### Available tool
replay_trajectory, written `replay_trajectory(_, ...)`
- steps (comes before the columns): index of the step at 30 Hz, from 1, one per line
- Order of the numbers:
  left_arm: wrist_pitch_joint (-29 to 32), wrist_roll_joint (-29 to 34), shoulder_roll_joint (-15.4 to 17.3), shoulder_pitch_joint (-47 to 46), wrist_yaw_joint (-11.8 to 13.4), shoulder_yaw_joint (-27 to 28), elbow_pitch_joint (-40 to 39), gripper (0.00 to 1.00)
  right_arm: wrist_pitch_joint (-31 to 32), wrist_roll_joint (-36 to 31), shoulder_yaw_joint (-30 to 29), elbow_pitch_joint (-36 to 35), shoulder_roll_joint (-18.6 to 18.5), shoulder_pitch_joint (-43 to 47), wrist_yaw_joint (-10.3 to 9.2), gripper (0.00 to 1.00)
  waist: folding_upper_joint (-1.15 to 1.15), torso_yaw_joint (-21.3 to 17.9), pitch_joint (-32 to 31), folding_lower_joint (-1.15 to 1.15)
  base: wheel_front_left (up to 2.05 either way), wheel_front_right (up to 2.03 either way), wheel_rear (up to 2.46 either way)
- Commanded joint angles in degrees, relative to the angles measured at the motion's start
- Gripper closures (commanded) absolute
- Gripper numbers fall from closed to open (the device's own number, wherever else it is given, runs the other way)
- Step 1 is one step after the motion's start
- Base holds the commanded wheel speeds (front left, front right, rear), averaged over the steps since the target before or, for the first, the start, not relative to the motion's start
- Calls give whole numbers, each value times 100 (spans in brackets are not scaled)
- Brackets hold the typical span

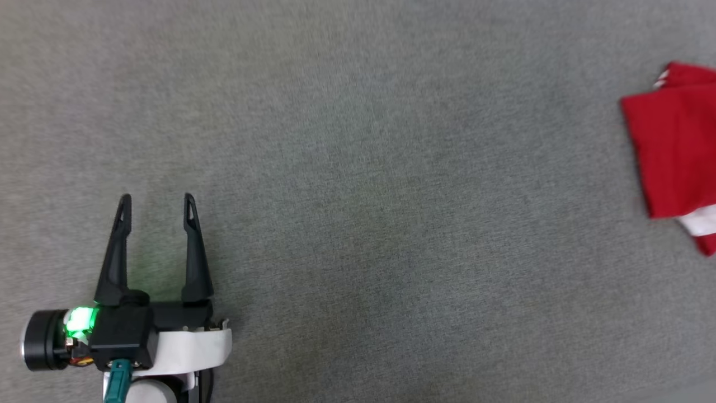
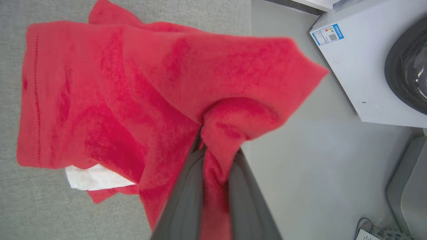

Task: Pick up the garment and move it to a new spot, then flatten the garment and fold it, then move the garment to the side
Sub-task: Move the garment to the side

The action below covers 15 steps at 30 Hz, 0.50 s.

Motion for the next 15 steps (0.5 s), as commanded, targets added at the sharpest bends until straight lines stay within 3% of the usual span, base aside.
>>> replay_trajectory(1, -12, 33, 34, -118, 31, 11, -63, 0, -67, -107, -113, 128, -30, -120, -7, 100, 0, -51, 293, -1, 0, 0, 0)
replay_trajectory(10, -12, -10, 126, -334, 104, 77, -288, 0, -484, -532, -567, 872, 432, -296, -7, 100, 0, -119, 673, -1, 0, 0, 0)
replay_trajectory(11, -12, -17, 120, -348, 112, 67, -277, 0, -564, -593, -615, 956, 504, -327, -7, 95, 0, -107, 657, -1, 0, 0, 0)
replay_trajectory(12, -12, -25, 108, -346, 121, 58, -257, 0, -617, -668, -633, 1031, 570, -338, -7, 59, 0, -93, 623, -1, 0, 0, 0)
replay_trajectory(13, -12, -36, 90, -331, 133, 45, -241, 0, -682, -745, -661, 1098, 613, -352, -7, 0, 0, -76, 570, -1, 0, 0, 0)
replay_trajectory(15, -12, -61, 52, -310, 149, 11, -207, 0, -884, -939, -733, 1214, 676, -377, -7, 0, 0, -22, 429, -1, 0, 0, 0)
